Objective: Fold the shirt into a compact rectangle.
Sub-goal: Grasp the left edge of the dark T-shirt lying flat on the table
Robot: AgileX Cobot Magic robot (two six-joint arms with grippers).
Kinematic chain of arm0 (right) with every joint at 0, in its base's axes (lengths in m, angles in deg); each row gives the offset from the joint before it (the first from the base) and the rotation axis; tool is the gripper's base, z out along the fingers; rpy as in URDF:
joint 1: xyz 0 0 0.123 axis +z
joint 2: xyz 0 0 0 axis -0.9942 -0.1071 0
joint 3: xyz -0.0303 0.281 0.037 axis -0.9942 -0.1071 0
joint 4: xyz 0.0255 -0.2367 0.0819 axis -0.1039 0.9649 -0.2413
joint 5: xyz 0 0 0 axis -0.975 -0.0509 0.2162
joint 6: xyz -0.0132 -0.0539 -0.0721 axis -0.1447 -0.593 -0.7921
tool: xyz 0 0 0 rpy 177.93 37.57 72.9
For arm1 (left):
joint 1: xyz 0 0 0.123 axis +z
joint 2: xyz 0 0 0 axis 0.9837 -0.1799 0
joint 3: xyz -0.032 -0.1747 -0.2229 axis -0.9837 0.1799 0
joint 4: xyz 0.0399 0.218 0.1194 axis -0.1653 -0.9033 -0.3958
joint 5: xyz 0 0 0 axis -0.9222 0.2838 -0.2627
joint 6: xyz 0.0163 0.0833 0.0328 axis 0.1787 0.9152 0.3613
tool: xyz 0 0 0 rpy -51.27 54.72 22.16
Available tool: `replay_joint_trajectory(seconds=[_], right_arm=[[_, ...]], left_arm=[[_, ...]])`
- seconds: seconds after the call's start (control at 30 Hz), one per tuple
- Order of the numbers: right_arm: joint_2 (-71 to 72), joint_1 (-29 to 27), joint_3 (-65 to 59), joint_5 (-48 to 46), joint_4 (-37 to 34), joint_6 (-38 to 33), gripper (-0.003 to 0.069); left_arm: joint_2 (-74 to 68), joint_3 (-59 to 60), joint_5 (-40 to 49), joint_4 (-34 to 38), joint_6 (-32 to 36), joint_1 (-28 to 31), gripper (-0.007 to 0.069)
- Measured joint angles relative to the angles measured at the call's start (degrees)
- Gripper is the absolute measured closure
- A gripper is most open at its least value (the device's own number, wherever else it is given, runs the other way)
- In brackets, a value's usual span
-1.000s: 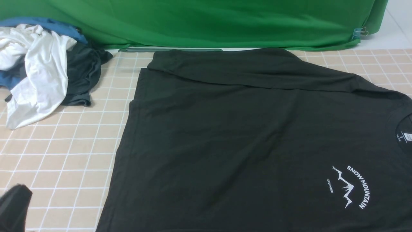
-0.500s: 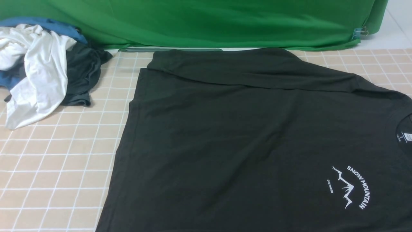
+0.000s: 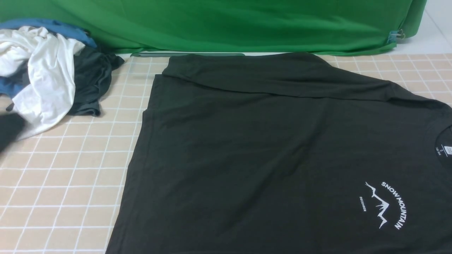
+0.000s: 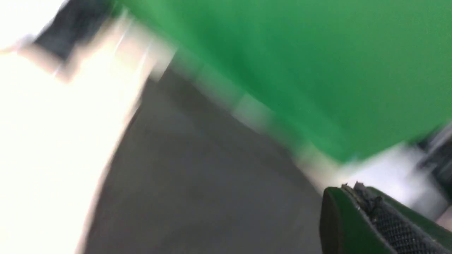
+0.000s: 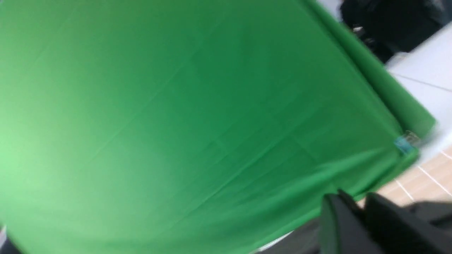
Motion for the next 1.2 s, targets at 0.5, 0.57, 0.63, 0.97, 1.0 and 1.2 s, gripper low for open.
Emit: replay_joint_trajectory(seconds=[0.5,0.57,0.63,0.97,1.0,1.2], right_arm=[[-39.07,7.22,38.98,-48.68,-0.34,-25.78,0.0603],[-41.53,7.22,38.9,-50.69,-1.6,-28.16,0.0601],[-42.84,7.22,38.28,-50.56,-3.57,-29.94,0.0598],[-43.05,7.22,34.49,-47.81,-5.35,-31.63,0.0584],[-43.05,7.22,34.3,-47.8,-5.35,-31.63,0.0582],[-43.05,7.22,34.17,-47.5,-5.42,-31.82,0.0568]], left_arm=[[-34.58,2.1,10.8,-10.6,-2.23,-20.81,0.0613],[-36.14,3.35,9.55,-13.05,-7.08,-26.26,0.0613],[-38.02,4.27,7.93,-17.13,-12.29,-30.91,0.0612],[-44.22,4.37,3.71,-23.68,-16.17,-34.29,0.0414],[-44.81,4.37,3.52,-24.41,-16.28,-34.29,0.037],[-48.17,4.37,1.0,-26.32,-16.64,-34.29,0.0174]])
